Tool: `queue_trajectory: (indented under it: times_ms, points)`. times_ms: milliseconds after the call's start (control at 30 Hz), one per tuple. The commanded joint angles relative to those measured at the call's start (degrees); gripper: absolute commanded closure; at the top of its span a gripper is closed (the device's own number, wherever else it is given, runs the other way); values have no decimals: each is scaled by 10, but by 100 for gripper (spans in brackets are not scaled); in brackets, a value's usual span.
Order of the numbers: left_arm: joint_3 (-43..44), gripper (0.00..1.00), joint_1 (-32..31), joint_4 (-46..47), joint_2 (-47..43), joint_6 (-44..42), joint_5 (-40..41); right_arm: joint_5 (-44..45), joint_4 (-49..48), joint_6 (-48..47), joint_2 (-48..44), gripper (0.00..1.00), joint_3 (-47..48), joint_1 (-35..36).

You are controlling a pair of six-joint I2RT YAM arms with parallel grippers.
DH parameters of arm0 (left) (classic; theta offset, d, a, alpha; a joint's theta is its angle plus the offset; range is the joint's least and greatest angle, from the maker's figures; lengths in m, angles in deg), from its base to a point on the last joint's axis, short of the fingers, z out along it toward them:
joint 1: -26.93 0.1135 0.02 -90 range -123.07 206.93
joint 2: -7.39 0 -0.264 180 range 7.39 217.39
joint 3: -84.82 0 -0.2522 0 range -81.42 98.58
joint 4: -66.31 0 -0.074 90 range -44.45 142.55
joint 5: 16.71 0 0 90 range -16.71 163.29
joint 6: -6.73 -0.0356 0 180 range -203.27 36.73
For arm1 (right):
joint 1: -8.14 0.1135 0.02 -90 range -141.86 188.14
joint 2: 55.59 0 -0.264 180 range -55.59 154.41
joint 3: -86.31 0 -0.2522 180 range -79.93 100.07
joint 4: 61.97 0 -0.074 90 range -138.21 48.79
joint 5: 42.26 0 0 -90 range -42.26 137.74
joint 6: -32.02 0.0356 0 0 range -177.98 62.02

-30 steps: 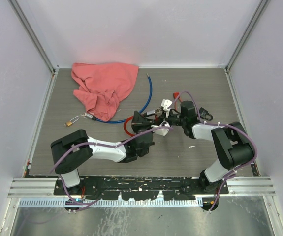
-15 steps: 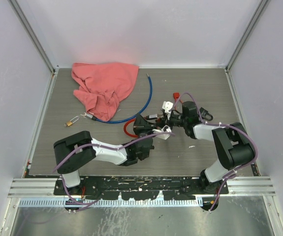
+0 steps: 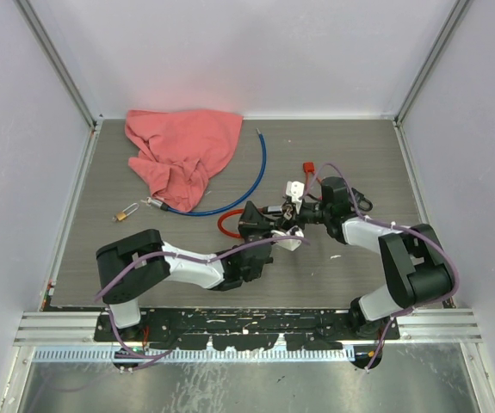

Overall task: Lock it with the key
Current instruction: Lock the lock.

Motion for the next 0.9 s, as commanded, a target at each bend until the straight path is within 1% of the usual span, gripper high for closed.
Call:
queue_trajectory:
  times_ms: [0, 100, 200, 400, 600, 767, 867]
  points:
    - [7, 100, 11, -73, 11, 34, -21, -16, 78, -75, -40, 57, 33, -3]
    - [11, 100, 13, -74, 13, 37, -22, 3, 139, -121, -51, 51, 44, -7]
    - [14, 100, 16, -75, 13, 39, -23, 13, 185, -141, -50, 48, 56, -19]
    - [13, 100, 18, -80, 6, 41, -24, 17, 294, -204, -38, 47, 92, -61]
    - [12, 100, 19, -84, 4, 43, -25, 23, 375, -266, -43, 47, 107, -106]
    - [10, 100, 19, -86, 2, 44, -27, 17, 450, -336, -57, 47, 120, -157]
    - [10, 100, 19, -88, 1, 44, -28, 3, 503, -373, -59, 47, 142, -195]
